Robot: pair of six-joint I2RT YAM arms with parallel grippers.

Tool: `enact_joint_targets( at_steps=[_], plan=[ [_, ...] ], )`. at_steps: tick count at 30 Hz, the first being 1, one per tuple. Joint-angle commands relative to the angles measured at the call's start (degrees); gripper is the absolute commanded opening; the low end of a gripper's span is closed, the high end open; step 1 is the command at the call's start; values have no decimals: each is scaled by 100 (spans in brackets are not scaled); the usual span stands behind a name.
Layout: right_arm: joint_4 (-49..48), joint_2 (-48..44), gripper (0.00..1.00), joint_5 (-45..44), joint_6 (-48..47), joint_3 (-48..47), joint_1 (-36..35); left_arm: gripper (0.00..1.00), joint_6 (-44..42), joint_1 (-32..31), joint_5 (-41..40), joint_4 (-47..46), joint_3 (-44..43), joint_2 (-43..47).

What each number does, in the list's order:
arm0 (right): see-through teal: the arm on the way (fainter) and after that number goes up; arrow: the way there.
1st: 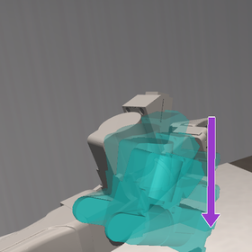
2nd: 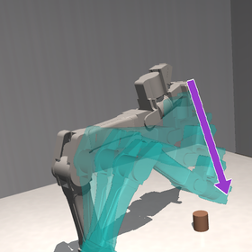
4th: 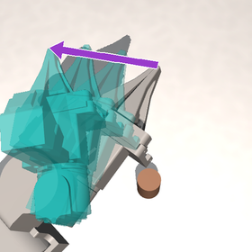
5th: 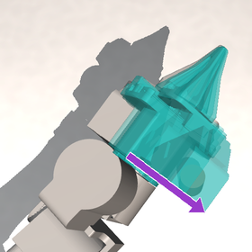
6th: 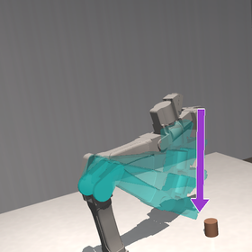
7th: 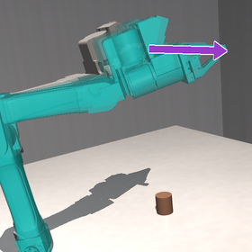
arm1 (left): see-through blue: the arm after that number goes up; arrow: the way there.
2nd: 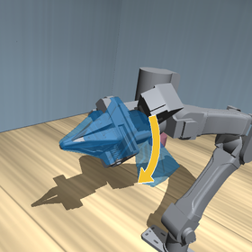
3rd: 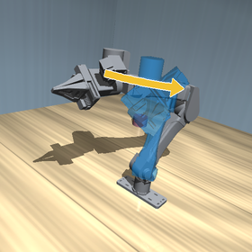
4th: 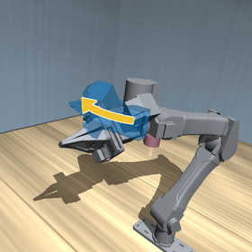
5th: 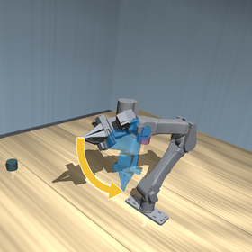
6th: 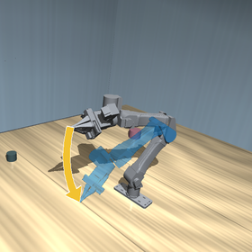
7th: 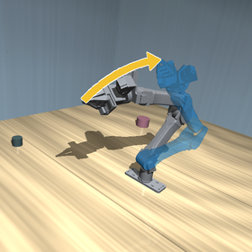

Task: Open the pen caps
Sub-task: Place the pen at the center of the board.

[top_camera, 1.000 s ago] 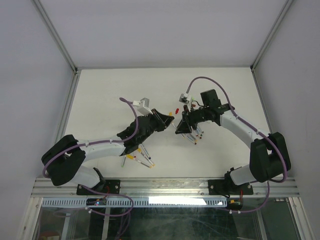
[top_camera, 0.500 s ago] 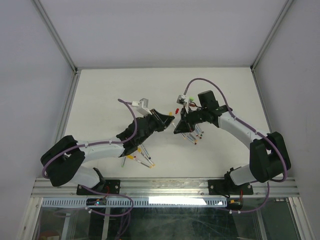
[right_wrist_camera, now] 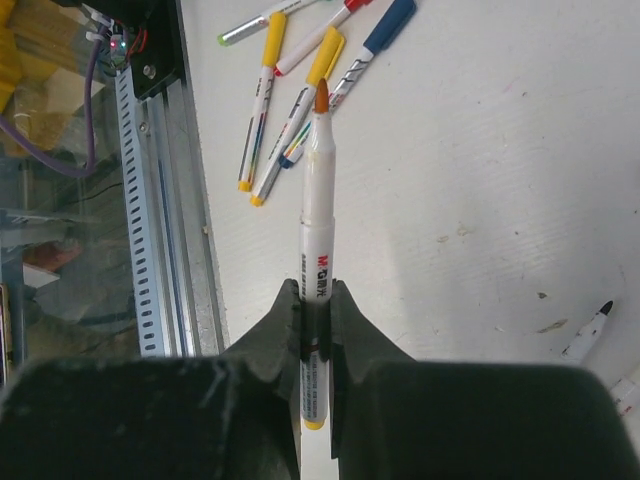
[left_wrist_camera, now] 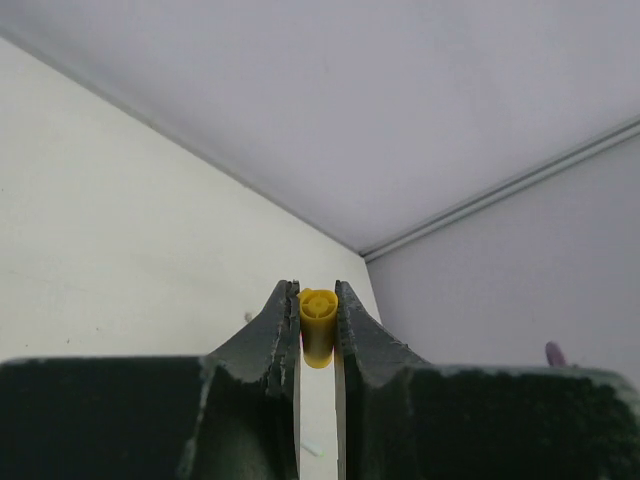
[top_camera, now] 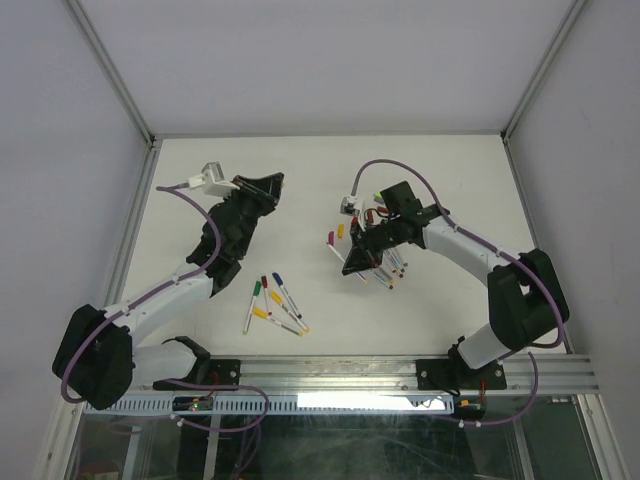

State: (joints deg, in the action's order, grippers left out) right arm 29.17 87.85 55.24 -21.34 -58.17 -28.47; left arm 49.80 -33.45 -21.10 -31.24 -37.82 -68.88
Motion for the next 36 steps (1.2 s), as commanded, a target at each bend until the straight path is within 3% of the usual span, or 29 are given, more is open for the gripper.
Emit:
enact_joint_targets(
  at_steps=[1, 10, 20, 36],
  plan=[
    [205, -60, 0, -228, -194, -19, -56, 0, -154, 142, -156, 135, -148, 374],
    [993, 249, 0, -1767, -300, -192, -140, 0, -10, 190, 490, 402, 923, 964],
    [1164, 669, 0, -2571, -288, -274, -427, 0, 407, 190, 823, 546, 1622, 1131],
    [719, 976, 2, -3586, 68, -214, -571, 0, 364, 191, 1743, 628, 1101, -139]
  ],
)
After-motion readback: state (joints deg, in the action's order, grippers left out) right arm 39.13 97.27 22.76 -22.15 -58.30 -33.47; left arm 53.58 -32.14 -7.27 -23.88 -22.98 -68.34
